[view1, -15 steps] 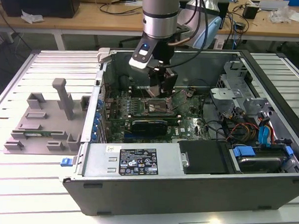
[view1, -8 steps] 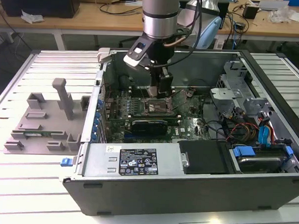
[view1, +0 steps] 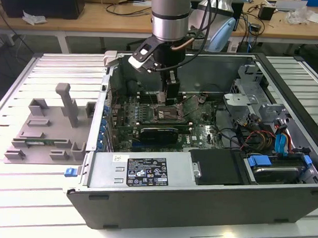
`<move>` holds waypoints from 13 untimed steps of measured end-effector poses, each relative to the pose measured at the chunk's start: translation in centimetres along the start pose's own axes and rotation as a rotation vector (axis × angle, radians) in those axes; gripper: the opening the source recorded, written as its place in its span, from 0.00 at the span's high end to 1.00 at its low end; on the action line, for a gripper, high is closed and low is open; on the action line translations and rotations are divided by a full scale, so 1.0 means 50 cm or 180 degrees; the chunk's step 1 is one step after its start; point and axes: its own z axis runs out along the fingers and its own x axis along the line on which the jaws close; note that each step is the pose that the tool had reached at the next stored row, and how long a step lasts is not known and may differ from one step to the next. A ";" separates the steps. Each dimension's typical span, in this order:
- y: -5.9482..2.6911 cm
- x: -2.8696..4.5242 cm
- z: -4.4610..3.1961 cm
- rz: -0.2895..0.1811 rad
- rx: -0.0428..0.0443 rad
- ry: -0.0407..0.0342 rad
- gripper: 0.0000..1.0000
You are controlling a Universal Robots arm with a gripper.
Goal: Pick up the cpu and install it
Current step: 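Place the cpu into insertion slot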
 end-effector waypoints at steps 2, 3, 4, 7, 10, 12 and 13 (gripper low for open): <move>0.000 0.000 0.004 0.0010 0.0000 0.0000 0.45; 0.000 0.000 0.006 0.0013 0.0000 -0.0001 0.45; 0.000 0.000 0.008 0.0018 0.0001 -0.0001 0.45; -0.001 0.000 0.013 0.0035 0.0001 -0.0002 0.45; -0.001 0.000 0.018 0.0056 0.0001 -0.0002 0.45; -0.001 0.000 0.019 0.0067 0.0002 -0.0003 0.45; -0.001 0.000 0.021 0.0072 0.0002 -0.0003 0.45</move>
